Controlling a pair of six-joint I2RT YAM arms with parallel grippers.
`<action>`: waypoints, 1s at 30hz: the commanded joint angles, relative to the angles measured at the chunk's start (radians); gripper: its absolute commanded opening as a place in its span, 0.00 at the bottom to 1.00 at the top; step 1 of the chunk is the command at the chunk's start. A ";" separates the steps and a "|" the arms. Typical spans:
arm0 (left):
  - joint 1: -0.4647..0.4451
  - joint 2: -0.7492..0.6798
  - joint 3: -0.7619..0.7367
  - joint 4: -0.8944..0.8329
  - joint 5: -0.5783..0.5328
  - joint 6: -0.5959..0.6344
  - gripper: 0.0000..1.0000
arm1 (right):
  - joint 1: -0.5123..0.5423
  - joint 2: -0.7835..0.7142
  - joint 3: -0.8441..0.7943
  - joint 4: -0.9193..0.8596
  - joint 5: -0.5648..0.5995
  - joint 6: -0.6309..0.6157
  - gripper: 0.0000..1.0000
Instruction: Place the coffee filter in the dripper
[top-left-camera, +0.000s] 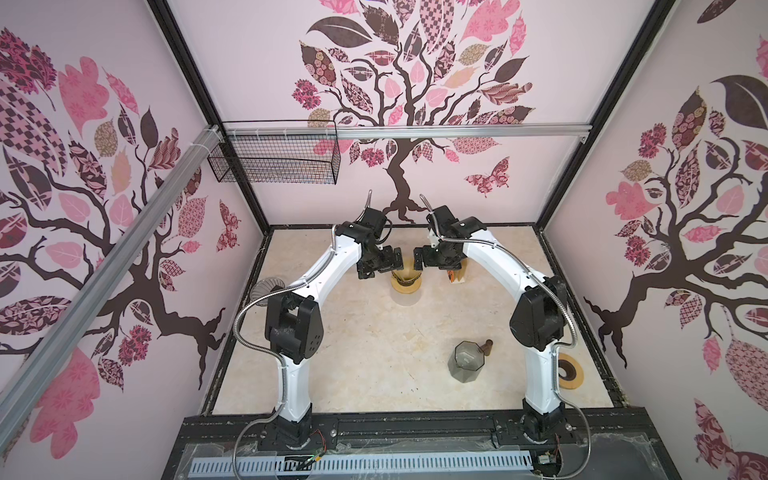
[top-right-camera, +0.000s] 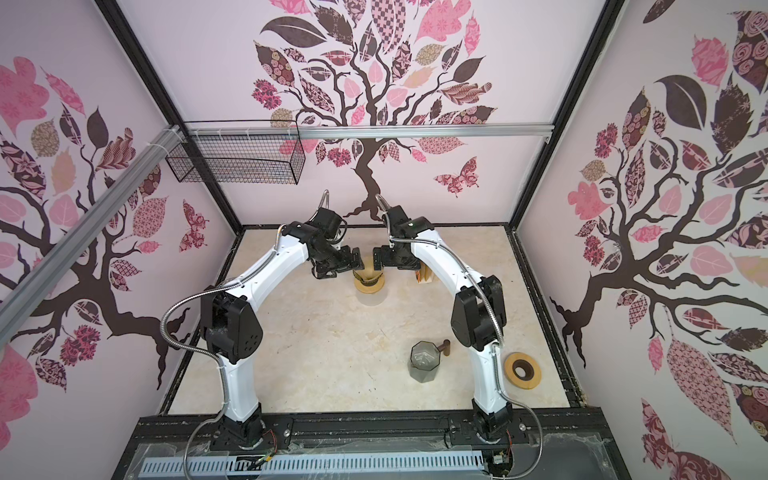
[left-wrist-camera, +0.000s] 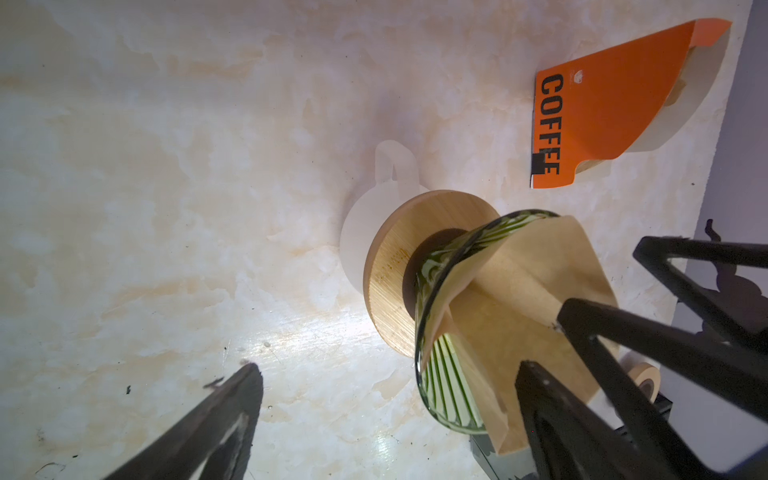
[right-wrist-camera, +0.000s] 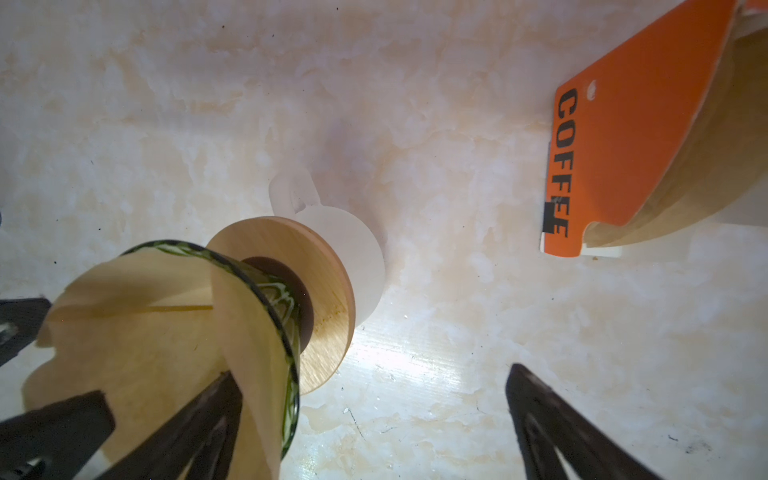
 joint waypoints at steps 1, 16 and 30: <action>-0.006 -0.011 0.003 -0.015 -0.027 0.029 0.98 | -0.001 -0.031 0.049 -0.022 0.045 -0.006 1.00; -0.006 -0.045 -0.089 -0.004 -0.032 0.032 0.98 | -0.007 -0.011 0.055 -0.027 0.075 0.003 1.00; 0.000 -0.053 -0.008 0.005 -0.031 0.010 0.98 | -0.007 -0.009 0.049 -0.030 0.076 -0.002 1.00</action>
